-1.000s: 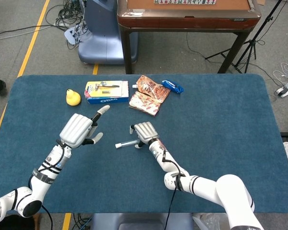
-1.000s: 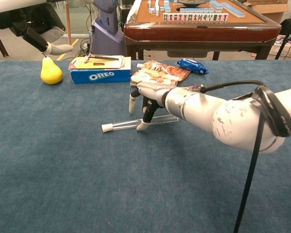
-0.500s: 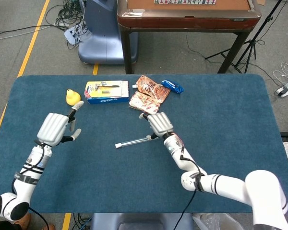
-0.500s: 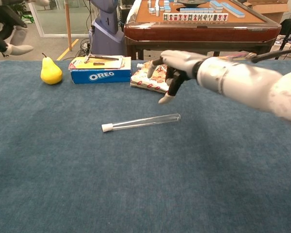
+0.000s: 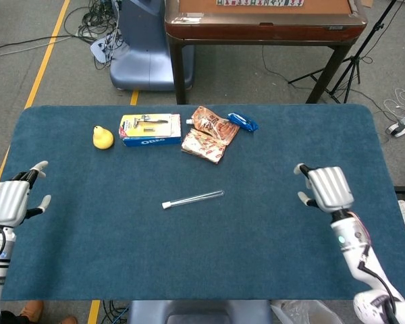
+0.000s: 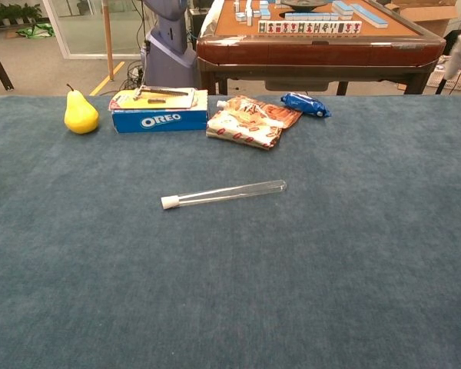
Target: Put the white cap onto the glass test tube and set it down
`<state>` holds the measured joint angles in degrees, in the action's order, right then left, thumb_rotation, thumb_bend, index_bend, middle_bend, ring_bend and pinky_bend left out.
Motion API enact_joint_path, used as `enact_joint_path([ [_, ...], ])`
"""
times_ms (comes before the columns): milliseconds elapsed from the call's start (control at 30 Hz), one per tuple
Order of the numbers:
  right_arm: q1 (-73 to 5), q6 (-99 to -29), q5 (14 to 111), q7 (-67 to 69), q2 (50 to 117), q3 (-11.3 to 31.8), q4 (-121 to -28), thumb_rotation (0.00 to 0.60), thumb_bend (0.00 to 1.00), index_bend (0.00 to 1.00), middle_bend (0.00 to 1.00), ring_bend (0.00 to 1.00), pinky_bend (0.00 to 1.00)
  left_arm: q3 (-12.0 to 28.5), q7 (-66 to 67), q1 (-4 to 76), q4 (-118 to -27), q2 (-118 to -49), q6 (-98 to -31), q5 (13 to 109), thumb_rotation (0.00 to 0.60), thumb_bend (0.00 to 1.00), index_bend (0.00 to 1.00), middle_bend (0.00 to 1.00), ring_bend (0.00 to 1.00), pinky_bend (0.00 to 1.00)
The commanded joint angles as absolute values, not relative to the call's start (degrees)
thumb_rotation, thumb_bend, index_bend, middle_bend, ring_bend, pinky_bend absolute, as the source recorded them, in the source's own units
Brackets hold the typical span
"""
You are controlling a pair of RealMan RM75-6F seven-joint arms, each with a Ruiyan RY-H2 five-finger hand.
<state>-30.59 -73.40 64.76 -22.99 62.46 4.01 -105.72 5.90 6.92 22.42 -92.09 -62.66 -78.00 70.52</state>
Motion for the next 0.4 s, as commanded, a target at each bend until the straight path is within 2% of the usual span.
enact_joint_path([
  [33, -23.48, -80.67, 71.16, -19.81, 59.29, -0.39, -107.09, 0.6, 0.23, 0.4, 0.59, 0.6, 0.86, 4.72, 5.86, 19.46, -90.92, -62.98, -81.76, 72.66, 0.6, 0.3, 0.16, 0.31, 0.29, 0.43],
  [233, -15.47, -89.0, 75.97, -17.31, 59.08, -3.14, -105.71, 0.6, 0.26, 0.4, 0.57, 0.58, 0.83, 2.73, 7.23, 15.1, -90.78, -64.15, -87.14, 76.28, 0.6, 0.3, 0.16, 0.3, 0.29, 0.38],
  [400, -11.42, -91.13, 76.85, -15.63, 59.04, -4.2, -104.8, 0.6, 0.26, 0.4, 0.57, 0.57, 0.82, 0.91, 8.98, 12.06, -92.34, -64.58, -89.16, 77.83, 0.6, 0.3, 0.15, 0.3, 0.29, 0.37],
])
